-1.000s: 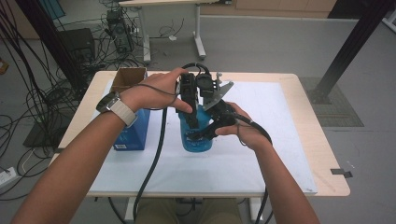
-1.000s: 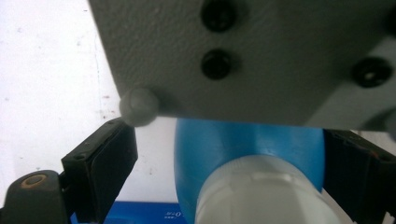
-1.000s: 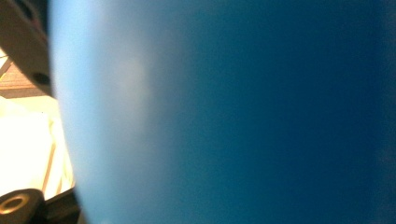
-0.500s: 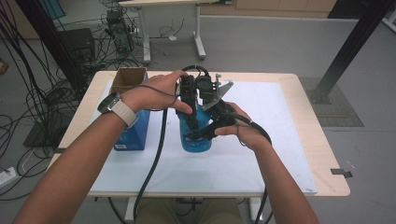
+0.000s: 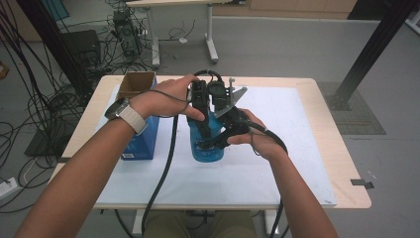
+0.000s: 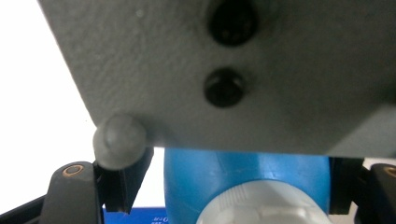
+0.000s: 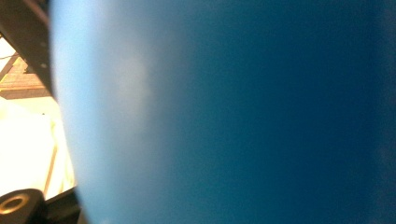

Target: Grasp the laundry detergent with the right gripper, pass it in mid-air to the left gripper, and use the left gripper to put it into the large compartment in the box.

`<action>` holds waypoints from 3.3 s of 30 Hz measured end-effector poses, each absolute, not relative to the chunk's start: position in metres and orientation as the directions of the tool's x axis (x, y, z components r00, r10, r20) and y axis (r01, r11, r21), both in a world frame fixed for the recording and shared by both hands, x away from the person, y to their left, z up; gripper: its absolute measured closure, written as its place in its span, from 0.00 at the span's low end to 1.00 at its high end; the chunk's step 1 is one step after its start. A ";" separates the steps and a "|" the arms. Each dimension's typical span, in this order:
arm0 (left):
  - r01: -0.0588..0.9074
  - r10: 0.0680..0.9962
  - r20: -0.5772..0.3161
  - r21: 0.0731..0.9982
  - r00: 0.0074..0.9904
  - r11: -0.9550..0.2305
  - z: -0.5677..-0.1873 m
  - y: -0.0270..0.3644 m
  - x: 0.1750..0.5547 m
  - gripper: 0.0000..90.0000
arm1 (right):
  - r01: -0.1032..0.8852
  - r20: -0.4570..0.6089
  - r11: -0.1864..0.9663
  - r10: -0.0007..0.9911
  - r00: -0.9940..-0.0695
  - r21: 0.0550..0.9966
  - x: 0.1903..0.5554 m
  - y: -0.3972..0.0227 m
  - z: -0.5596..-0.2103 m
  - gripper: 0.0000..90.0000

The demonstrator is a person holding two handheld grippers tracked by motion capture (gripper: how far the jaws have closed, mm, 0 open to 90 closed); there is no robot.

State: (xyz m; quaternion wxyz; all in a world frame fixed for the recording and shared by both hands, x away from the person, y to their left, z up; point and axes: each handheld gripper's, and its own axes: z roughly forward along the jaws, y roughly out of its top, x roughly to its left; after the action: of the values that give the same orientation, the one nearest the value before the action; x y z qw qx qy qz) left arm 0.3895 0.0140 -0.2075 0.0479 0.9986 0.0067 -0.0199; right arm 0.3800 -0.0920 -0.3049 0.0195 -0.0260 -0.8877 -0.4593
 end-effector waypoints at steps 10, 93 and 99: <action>0.014 0.009 -0.056 0.104 0.998 -0.995 -0.208 0.014 0.389 0.34 | 0.063 0.059 0.570 0.027 -0.998 0.819 0.380 -0.092 -0.306 0.49; 0.032 0.023 -0.069 0.143 0.997 -0.989 -0.206 0.022 0.385 0.42 | 0.054 0.055 0.581 0.015 -0.998 0.812 0.378 -0.089 -0.302 0.49; 0.035 0.025 -0.074 0.142 0.997 -0.989 -0.206 0.023 0.385 0.42 | 0.053 0.056 0.582 0.013 -0.998 0.812 0.378 -0.089 -0.302 0.49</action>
State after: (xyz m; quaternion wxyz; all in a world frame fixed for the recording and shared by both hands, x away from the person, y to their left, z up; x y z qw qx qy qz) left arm 0.3854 0.0226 -0.2064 0.0717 0.9967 0.0151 -0.0358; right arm 0.3783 -0.0887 -0.3021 0.0220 -0.0186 -0.8890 -0.4569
